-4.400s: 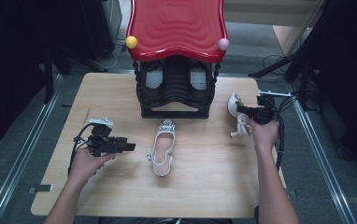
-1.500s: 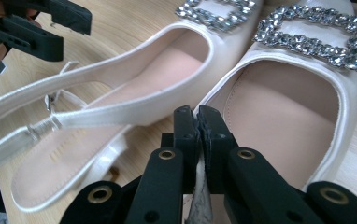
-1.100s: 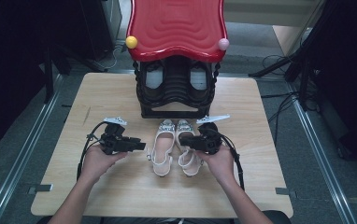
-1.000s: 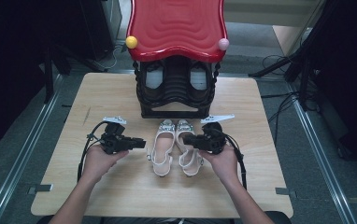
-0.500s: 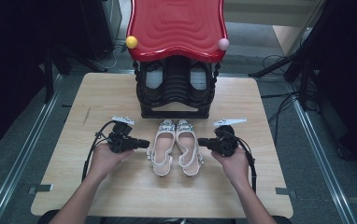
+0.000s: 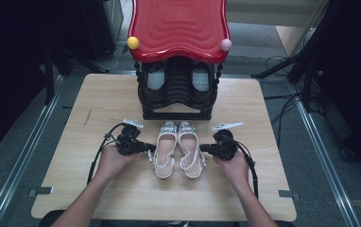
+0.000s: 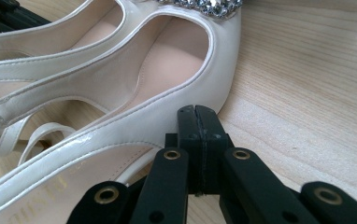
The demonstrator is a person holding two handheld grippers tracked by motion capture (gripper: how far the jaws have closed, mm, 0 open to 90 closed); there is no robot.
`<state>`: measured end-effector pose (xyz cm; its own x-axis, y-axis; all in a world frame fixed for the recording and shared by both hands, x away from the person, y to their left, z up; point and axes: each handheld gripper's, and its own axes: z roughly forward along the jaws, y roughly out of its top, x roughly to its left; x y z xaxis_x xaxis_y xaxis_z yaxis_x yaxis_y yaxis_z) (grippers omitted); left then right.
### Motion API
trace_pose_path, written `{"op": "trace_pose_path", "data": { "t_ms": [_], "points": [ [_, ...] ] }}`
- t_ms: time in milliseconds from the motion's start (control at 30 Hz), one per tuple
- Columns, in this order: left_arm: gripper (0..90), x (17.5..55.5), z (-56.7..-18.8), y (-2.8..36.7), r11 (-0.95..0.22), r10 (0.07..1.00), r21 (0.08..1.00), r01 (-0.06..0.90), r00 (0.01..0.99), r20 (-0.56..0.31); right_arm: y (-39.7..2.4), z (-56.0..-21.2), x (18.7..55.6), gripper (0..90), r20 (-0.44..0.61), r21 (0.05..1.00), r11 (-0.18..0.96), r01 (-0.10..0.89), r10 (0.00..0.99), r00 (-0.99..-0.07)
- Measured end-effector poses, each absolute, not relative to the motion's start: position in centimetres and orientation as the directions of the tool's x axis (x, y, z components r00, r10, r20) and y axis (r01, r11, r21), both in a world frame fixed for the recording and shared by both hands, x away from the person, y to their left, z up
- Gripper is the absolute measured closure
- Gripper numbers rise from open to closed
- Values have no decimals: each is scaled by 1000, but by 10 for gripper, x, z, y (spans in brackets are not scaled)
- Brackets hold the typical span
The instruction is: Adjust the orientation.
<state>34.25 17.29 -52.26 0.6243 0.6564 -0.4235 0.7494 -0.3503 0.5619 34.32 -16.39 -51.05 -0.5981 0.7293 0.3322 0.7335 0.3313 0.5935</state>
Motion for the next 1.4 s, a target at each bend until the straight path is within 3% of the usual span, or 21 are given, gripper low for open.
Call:
{"op": "trace_pose_path", "data": {
  "t_ms": [800,1000,1267,1400],
  "points": [
    [900,332,-523,154,-389,632,560,732,654,-416,-164,-512,344,900,351,595,318,738,723,-595],
    [900,329,-525,152,-381,609,547,745,648,-457,-167,-512,346,896,344,601,314,736,729,-592],
    [896,325,-524,148,-411,583,555,723,676,-450,-174,-511,349,836,328,608,301,735,748,-577],
    [849,326,-516,157,-373,589,593,713,676,-442,-176,-506,347,790,320,634,294,715,742,-589]
  ]
}}
